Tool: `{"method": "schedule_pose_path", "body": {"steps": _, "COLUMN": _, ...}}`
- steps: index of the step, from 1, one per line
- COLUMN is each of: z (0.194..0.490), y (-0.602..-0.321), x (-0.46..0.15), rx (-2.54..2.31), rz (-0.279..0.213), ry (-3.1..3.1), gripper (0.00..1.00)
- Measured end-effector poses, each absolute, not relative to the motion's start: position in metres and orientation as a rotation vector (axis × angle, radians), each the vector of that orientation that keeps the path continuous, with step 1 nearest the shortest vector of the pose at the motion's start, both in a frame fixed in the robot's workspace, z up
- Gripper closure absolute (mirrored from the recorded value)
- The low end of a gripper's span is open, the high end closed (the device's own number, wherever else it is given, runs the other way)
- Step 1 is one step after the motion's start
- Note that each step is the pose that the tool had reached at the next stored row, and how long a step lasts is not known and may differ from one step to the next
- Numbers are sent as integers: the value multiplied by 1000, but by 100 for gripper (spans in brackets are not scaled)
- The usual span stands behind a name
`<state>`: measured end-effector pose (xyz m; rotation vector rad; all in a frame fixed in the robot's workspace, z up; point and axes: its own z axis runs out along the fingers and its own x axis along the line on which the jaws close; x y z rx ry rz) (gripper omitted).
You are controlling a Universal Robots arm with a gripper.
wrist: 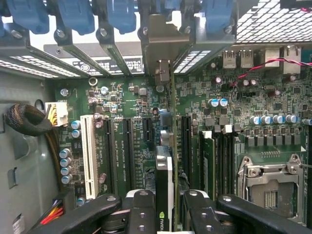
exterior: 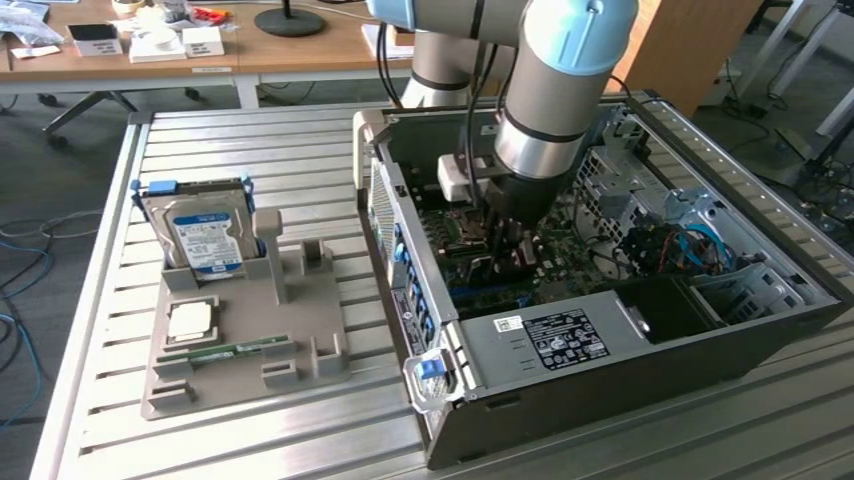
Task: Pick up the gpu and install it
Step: 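Insert the gpu into the slot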
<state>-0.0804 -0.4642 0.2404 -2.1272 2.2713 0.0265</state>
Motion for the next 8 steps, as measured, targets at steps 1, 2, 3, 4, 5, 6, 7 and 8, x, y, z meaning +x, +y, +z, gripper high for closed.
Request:
{"method": "schedule_pose_path", "body": {"steps": 1, "z": 240, "y": -464, "x": -80, "rx": -2127, "rz": 26, "ry": 2271, "gripper": 73}}
{"method": "schedule_pose_path", "body": {"steps": 2, "z": 239, "y": -464, "x": -81, "rx": -2127, "rz": 26, "ry": 2271, "gripper": 73}}
{"method": "schedule_pose_path", "body": {"steps": 3, "z": 239, "y": -464, "x": -81, "rx": -2127, "rz": 26, "ry": 2271, "gripper": 73}}
{"method": "schedule_pose_path", "body": {"steps": 4, "z": 239, "y": -464, "x": -81, "rx": -2127, "rz": 26, "ry": 2271, "gripper": 73}}
{"method": "schedule_pose_path", "body": {"steps": 5, "z": 238, "y": -464, "x": -81, "rx": -2127, "rz": 26, "ry": 2271, "gripper": 73}}
{"method": "schedule_pose_path", "body": {"steps": 6, "z": 238, "y": -464, "x": -81, "rx": -2127, "rz": 27, "ry": 2271, "gripper": 73}}
{"method": "schedule_pose_path", "body": {"steps": 7, "z": 237, "y": -464, "x": -81, "rx": -2126, "rz": 27, "ry": 2271, "gripper": 73}}
{"method": "schedule_pose_path", "body": {"steps": 8, "z": 237, "y": -464, "x": -81, "rx": -2126, "rz": 27, "ry": 2271, "gripper": 73}}
